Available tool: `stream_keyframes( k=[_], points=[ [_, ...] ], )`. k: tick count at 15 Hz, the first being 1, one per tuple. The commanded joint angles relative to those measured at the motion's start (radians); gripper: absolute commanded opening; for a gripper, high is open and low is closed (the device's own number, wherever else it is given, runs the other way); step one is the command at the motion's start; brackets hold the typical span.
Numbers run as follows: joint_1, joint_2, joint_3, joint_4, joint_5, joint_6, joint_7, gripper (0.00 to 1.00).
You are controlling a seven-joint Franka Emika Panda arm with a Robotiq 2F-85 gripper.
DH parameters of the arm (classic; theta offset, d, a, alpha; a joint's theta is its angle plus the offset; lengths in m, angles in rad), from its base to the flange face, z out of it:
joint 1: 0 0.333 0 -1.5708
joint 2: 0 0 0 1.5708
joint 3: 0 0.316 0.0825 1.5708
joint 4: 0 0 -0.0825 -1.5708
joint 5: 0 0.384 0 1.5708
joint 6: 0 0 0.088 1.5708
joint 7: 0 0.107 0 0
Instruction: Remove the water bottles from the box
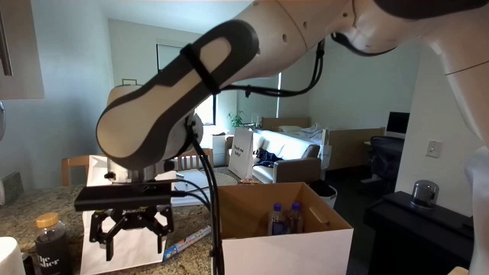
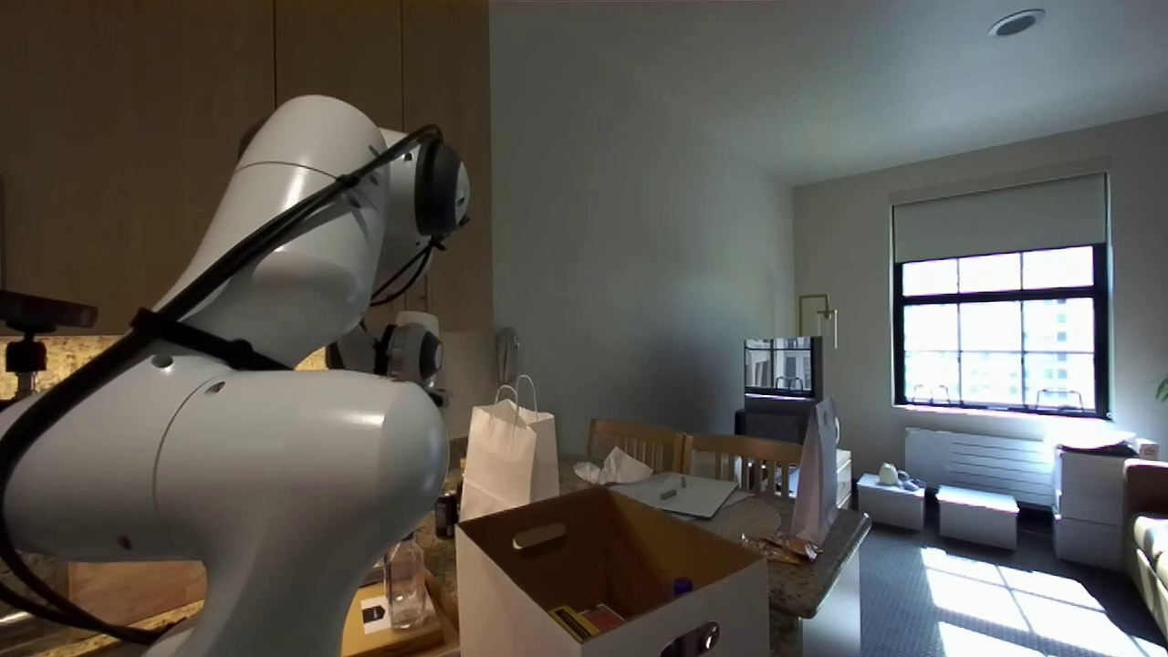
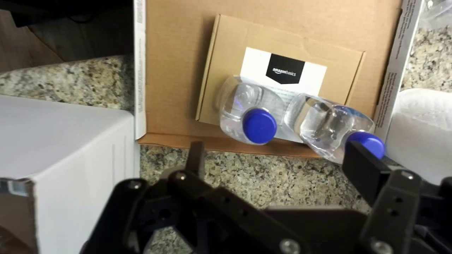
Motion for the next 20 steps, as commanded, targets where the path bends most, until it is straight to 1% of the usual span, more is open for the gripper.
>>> stream_keyframes(
  k=[1, 2, 4, 6, 9, 11, 12, 13, 14, 15, 17, 18, 19, 20],
  points=[
    [-0.060, -0.214, -0.002, -0.147, -0.006, -0.143, -0.020, 1.00],
    [-0.079, -0.263, -0.007, -0.180, -0.014, -0.153, -0.009, 1.00],
    [-0.141, -0.357, -0.006, -0.249, -0.003, -0.157, -0.015, 1.00],
    [-0.214, -0.449, -0.005, -0.330, 0.010, -0.112, -0.012, 1.00],
    [-0.321, -0.573, -0.027, -0.444, 0.035, -0.057, -0.011, 1.00],
    [-0.386, -0.657, -0.054, -0.528, 0.121, -0.015, -0.080, 1.00],
    [-0.400, -0.691, -0.072, -0.566, 0.222, 0.023, -0.168, 1.00],
    [-0.404, -0.586, -0.023, -0.452, 0.115, -0.043, -0.071, 1.00],
    [-0.424, -0.620, -0.037, -0.488, 0.166, -0.022, -0.124, 1.00],
    [-0.435, -0.645, -0.045, -0.513, 0.188, -0.013, -0.149, 1.00],
    [-0.437, -0.669, -0.046, -0.534, 0.199, -0.010, -0.154, 1.00],
    [-0.461, -0.666, -0.014, -0.551, 0.100, 0.080, -0.075, 1.00],
    [-0.491, -0.659, -0.014, -0.538, 0.062, 0.116, -0.030, 1.00],
    [-0.524, -0.653, -0.027, -0.519, 0.031, 0.118, 0.001, 1.00]
  ],
)
